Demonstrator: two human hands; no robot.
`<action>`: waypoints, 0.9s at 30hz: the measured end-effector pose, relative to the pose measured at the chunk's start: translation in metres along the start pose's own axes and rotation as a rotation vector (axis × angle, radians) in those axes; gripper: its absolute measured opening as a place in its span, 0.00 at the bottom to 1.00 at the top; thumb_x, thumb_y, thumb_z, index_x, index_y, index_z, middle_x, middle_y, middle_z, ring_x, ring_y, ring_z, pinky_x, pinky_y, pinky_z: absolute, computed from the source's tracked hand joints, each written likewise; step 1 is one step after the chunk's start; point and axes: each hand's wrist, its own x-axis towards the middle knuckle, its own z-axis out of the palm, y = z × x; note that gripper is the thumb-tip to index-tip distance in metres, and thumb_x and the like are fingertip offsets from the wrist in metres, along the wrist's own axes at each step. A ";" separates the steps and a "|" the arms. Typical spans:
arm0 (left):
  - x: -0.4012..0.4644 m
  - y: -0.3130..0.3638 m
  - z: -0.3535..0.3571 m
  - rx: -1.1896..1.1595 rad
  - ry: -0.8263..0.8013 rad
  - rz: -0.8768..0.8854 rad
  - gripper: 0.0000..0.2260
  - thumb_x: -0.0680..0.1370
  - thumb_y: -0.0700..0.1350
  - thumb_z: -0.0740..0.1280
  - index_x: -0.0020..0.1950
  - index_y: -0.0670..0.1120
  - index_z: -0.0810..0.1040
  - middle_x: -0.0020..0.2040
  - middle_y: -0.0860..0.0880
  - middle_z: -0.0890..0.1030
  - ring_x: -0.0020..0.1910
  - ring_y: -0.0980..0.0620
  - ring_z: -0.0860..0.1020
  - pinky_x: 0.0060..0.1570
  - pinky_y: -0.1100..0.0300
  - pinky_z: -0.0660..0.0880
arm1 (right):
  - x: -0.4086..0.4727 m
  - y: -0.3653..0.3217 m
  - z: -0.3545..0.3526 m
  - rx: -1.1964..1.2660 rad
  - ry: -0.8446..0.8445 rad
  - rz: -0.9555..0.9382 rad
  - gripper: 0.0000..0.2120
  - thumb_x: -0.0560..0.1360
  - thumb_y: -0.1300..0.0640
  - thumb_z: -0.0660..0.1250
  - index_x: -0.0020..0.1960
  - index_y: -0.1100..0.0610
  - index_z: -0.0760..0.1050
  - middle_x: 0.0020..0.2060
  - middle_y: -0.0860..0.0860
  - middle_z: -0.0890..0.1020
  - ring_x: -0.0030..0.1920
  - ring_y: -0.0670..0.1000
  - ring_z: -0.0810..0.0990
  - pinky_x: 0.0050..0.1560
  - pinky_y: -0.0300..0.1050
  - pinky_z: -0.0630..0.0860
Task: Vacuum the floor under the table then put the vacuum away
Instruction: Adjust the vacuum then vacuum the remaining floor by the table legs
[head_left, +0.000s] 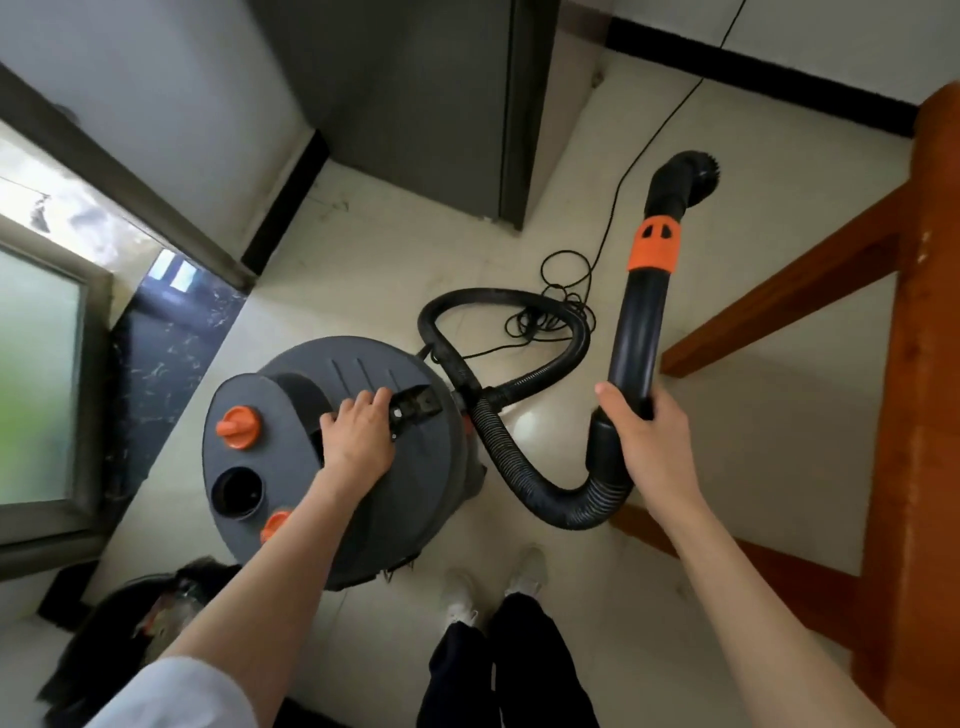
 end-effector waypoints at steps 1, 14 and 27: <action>-0.003 -0.005 0.004 -0.009 0.000 0.015 0.22 0.77 0.42 0.63 0.70 0.48 0.63 0.62 0.45 0.71 0.64 0.43 0.69 0.61 0.46 0.64 | 0.002 -0.001 0.001 -0.009 0.013 -0.016 0.08 0.76 0.53 0.67 0.53 0.52 0.70 0.41 0.45 0.75 0.39 0.42 0.75 0.37 0.33 0.71; -0.083 -0.051 0.044 0.122 -0.142 0.459 0.29 0.74 0.35 0.60 0.73 0.50 0.60 0.65 0.51 0.68 0.63 0.47 0.64 0.63 0.51 0.56 | -0.020 0.028 0.043 -0.026 -0.055 0.051 0.13 0.75 0.50 0.68 0.55 0.49 0.68 0.43 0.40 0.75 0.49 0.46 0.75 0.54 0.44 0.72; -0.166 -0.010 0.109 -0.445 0.552 -0.091 0.19 0.70 0.30 0.69 0.61 0.37 0.76 0.58 0.39 0.74 0.61 0.39 0.71 0.62 0.45 0.71 | -0.054 0.079 0.027 -0.016 -0.116 0.130 0.19 0.72 0.46 0.71 0.60 0.50 0.73 0.56 0.50 0.80 0.58 0.53 0.77 0.65 0.57 0.71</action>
